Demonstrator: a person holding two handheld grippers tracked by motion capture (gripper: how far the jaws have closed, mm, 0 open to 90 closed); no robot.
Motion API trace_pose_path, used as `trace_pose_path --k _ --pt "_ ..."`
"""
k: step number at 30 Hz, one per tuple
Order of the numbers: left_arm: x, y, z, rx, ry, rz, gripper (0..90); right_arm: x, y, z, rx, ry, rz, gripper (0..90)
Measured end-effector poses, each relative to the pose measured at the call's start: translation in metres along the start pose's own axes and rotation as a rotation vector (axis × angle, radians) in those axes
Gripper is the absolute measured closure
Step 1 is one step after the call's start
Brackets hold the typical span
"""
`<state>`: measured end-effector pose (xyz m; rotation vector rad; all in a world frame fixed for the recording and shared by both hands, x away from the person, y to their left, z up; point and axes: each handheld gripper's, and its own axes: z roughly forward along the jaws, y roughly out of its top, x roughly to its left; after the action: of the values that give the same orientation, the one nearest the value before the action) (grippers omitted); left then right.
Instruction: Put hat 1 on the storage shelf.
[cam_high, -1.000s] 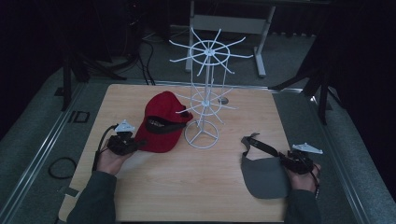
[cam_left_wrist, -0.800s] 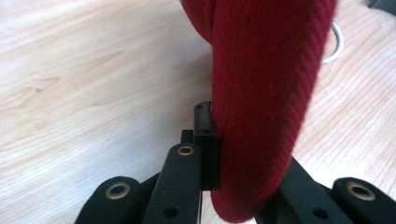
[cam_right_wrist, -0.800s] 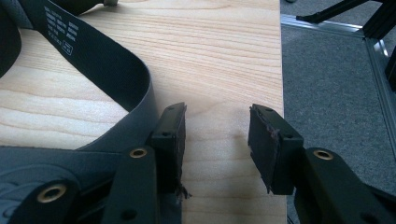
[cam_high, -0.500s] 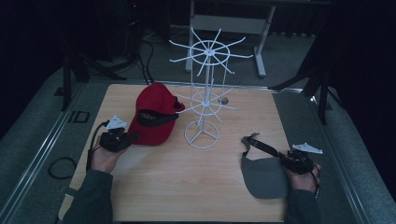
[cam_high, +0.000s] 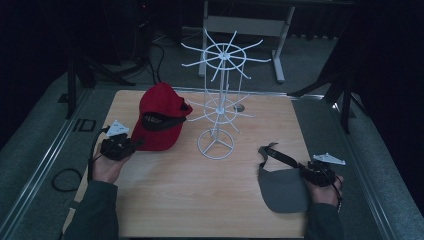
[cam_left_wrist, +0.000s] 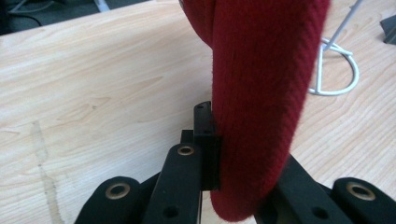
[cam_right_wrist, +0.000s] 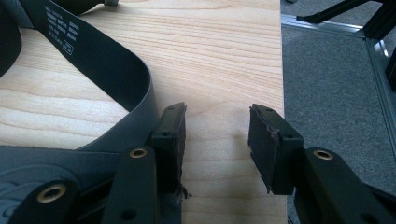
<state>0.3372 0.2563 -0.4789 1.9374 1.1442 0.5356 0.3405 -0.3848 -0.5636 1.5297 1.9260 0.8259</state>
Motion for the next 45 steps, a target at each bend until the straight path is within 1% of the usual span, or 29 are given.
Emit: trace_pose_path --k 5,19,28,38,41,45 --pt "0.0 0.003 -0.004 -0.013 0.024 0.007 85.9 0.0 0.0 0.0 0.0 0.0 0.0 56.4" --pt "0.002 0.009 -0.012 -0.046 0.056 0.008 85.9 0.0 0.0 0.0 0.0 0.0 -0.001 56.4" --pt "0.002 0.015 -0.018 -0.067 0.079 0.022 85.9 0.0 0.0 0.0 0.0 0.0 -0.001 56.4" --pt "0.002 0.017 -0.025 -0.103 0.106 0.014 85.9 0.0 0.0 0.0 0.0 0.0 -0.001 56.4" --pt "0.003 0.018 -0.027 -0.121 0.103 0.002 85.9 0.0 0.0 0.0 0.0 -0.001 -0.002 56.4" --pt "0.003 0.02 -0.03 -0.133 0.109 0.003 85.9 0.0 0.0 0.0 0.0 -0.001 -0.001 56.4"
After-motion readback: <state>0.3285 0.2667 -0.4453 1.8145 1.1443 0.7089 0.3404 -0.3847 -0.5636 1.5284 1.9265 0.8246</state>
